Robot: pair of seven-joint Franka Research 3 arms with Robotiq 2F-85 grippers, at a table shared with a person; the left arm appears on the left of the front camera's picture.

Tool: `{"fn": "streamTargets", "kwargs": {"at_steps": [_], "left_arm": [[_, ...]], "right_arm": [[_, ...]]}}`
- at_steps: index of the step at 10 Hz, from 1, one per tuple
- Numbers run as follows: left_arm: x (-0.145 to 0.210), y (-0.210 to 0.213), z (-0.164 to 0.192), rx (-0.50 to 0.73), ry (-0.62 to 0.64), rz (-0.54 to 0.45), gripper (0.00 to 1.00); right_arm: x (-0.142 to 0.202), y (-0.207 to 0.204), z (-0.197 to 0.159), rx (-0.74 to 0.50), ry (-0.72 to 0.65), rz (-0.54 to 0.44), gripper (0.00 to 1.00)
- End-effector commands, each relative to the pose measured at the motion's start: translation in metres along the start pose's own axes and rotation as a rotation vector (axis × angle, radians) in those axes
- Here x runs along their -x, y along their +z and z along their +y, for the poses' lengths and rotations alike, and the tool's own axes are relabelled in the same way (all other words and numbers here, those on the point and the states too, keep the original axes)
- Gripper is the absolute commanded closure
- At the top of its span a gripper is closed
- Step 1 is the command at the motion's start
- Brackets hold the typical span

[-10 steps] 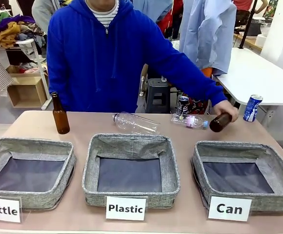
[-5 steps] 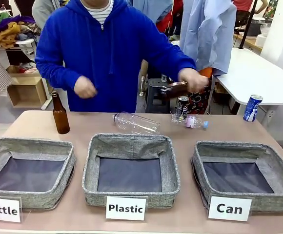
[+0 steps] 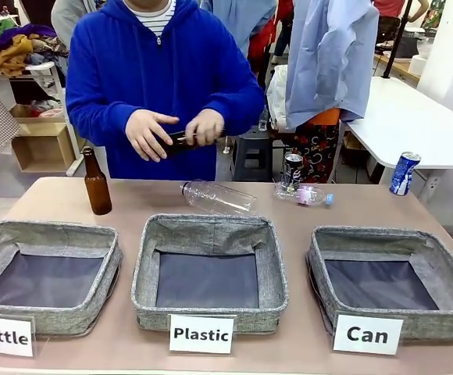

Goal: Sort the can waste into the basket.
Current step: Pick up the can waste from the table and place it in the right Fabric basket.

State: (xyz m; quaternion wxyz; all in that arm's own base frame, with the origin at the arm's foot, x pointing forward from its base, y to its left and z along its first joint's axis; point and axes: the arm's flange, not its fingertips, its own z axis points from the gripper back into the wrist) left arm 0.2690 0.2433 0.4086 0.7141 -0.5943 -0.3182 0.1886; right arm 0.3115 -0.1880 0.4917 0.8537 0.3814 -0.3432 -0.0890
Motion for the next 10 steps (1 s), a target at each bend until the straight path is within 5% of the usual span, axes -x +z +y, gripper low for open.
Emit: {"fn": "streamTargets", "kwargs": {"at_steps": [1,4,7,9,10], "left_arm": [[0.001,-0.001,0.000,0.025,-0.025,-0.013,0.00],[0.000,0.000,0.000,0.000,0.000,0.000,0.00],[0.018,0.074,-0.055,0.160,0.038,-0.006,0.00],[0.018,0.126,-0.068,0.384,0.102,0.074,0.00],[0.014,0.142,-0.062,0.354,0.119,0.059,0.00]], "right_arm": [[0.010,0.007,0.001,0.015,0.049,-0.040,0.00],[-0.015,-0.104,0.043,0.160,0.205,0.060,0.00],[-0.022,-0.223,0.077,0.237,0.386,0.050,0.00],[-0.013,-0.282,0.084,0.190,0.610,0.054,0.00],[-0.007,-0.297,0.081,0.109,0.765,0.099,0.00]]}}
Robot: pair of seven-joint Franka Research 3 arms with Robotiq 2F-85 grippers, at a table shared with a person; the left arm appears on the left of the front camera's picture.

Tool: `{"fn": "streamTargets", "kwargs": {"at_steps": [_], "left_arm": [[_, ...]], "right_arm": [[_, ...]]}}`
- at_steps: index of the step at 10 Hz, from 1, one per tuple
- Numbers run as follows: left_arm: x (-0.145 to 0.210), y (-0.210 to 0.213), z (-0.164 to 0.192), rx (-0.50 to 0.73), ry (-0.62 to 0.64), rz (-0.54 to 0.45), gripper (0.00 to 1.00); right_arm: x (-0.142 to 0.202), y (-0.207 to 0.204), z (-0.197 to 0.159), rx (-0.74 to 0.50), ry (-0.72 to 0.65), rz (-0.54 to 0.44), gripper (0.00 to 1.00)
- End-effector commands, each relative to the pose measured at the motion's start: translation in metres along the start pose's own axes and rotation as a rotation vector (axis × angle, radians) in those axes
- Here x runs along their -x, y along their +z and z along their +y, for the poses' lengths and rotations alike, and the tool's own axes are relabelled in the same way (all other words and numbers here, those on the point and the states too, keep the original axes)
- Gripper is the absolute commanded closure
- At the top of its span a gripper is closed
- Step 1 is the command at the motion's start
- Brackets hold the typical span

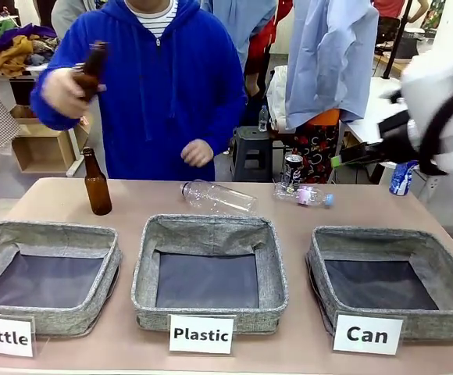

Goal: Sort the can waste into the basket.
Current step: Pick up the can waste from the table and place it in the right Fabric basket.

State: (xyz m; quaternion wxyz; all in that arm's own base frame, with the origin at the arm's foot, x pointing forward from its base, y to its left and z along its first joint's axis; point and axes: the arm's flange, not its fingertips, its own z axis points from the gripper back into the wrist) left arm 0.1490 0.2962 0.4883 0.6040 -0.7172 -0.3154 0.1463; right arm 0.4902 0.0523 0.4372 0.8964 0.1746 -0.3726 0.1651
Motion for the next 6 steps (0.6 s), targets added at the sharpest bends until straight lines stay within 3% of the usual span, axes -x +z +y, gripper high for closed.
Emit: {"fn": "streamTargets", "kwargs": {"at_steps": [1,2,3,4,6], "left_arm": [[-0.026,0.037,0.010,-0.061,0.061,0.011,0.00],[-0.028,0.056,0.008,-0.090,0.043,0.005,0.00],[-0.022,0.078,0.001,-0.096,0.002,-0.042,0.00],[-0.019,0.097,-0.008,-0.093,-0.033,-0.096,0.00],[-0.019,0.106,-0.021,-0.093,-0.075,-0.101,0.00]], "right_arm": [[0.015,-0.031,-0.021,-0.109,0.225,-0.074,0.00],[0.018,-0.024,-0.025,-0.102,0.123,0.028,0.00],[-0.003,-0.016,0.001,-0.034,0.133,-0.002,0.00],[-0.003,-0.016,0.001,-0.034,0.133,-0.002,0.00],[0.003,-0.025,-0.006,-0.063,0.163,0.014,0.00]]}}
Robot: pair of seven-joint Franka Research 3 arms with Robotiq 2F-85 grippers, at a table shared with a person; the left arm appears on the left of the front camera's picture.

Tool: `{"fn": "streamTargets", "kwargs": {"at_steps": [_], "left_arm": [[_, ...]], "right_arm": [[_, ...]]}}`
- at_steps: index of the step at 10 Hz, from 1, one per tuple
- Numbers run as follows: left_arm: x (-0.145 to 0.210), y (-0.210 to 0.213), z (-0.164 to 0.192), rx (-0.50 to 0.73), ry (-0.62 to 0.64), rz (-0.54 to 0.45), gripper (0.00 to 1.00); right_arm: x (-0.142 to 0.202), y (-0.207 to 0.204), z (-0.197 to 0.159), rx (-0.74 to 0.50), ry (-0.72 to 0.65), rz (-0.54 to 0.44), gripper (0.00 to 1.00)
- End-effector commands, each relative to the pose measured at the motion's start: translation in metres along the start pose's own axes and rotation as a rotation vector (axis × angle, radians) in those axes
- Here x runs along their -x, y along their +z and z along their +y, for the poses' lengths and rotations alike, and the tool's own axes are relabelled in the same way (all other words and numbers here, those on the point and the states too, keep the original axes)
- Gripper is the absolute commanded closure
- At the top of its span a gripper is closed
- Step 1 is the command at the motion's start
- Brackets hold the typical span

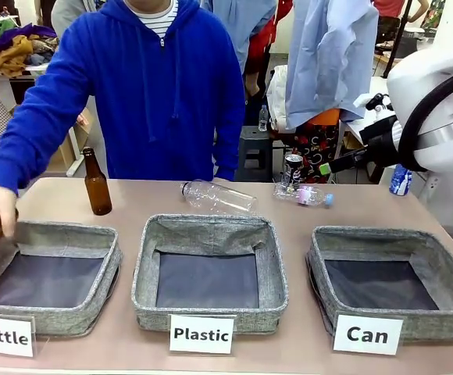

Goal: Sort the can waste into the basket.
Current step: Pick up the can waste from the table and place it in the right Fabric basket.

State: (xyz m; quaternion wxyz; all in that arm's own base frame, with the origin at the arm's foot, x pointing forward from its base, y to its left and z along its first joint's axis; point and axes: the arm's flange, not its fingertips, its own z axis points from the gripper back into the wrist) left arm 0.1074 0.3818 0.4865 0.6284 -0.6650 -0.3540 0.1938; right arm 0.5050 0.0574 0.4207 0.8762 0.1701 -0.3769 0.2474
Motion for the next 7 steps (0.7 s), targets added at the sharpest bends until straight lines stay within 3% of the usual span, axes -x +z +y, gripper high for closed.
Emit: {"fn": "streamTargets", "kwargs": {"at_steps": [1,2,3,4,7], "left_arm": [[-0.001,0.012,-0.010,0.029,-0.053,0.024,0.00],[-0.003,0.003,-0.013,0.034,-0.059,0.059,0.00],[-0.005,-0.004,-0.012,0.019,-0.054,0.071,0.00],[-0.005,-0.010,-0.008,0.015,-0.039,0.090,0.00],[-0.006,-0.051,0.006,-0.031,-0.005,0.178,0.00]], "right_arm": [[0.000,-0.022,-0.024,-0.090,0.030,-0.045,0.00],[-0.003,-0.039,-0.049,-0.095,0.089,-0.140,0.00],[-0.001,-0.056,-0.065,-0.199,0.140,-0.222,0.00],[0.004,-0.075,-0.081,-0.183,0.180,-0.273,0.00],[0.015,-0.126,-0.102,-0.116,0.247,-0.299,0.00]]}}
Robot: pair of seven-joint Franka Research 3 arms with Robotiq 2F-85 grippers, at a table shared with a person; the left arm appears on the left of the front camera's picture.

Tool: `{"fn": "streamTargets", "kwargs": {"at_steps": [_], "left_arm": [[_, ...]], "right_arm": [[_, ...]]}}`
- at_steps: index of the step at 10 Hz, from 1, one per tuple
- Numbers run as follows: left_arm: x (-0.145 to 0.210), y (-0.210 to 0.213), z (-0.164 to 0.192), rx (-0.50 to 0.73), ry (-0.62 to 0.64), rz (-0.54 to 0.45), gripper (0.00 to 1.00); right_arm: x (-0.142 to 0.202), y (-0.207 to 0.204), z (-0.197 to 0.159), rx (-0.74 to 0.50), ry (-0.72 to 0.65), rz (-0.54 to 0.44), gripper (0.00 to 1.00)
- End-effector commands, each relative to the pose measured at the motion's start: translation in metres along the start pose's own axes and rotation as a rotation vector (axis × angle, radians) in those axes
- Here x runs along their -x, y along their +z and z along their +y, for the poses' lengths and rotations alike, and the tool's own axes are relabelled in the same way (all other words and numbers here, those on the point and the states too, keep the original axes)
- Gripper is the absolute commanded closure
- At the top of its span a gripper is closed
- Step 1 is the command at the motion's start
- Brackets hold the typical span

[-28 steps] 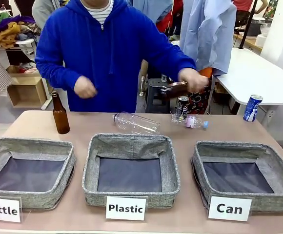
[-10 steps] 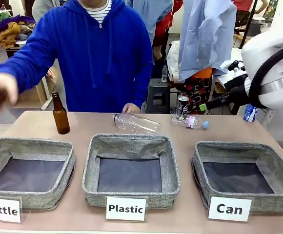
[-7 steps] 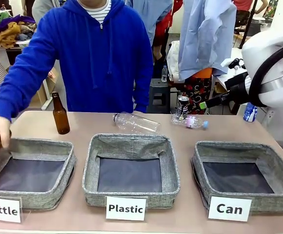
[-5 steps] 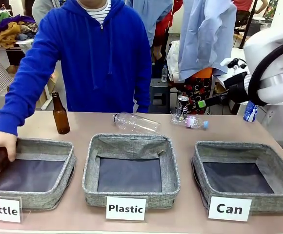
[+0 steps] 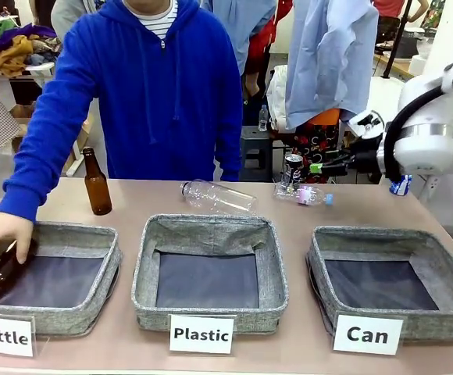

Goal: Sort the can waste into the basket.
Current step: Pick up the can waste from the table and place it in the right Fabric basket.

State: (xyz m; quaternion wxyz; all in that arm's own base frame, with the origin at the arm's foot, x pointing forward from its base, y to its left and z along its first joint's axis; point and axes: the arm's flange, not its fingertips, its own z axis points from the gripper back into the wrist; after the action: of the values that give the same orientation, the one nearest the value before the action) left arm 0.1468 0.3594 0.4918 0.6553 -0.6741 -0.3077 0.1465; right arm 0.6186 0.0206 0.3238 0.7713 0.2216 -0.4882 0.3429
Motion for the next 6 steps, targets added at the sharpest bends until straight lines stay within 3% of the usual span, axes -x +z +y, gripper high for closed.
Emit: {"fn": "streamTargets", "kwargs": {"at_steps": [1,6], "left_arm": [[0.002,-0.026,0.009,-0.034,0.009,0.078,0.00],[0.004,-0.098,0.037,-0.100,0.088,0.245,0.00]], "right_arm": [[0.007,-0.025,-0.004,0.051,0.049,-0.025,0.00],[0.024,-0.065,-0.023,0.063,0.004,-0.019,0.00]]}}
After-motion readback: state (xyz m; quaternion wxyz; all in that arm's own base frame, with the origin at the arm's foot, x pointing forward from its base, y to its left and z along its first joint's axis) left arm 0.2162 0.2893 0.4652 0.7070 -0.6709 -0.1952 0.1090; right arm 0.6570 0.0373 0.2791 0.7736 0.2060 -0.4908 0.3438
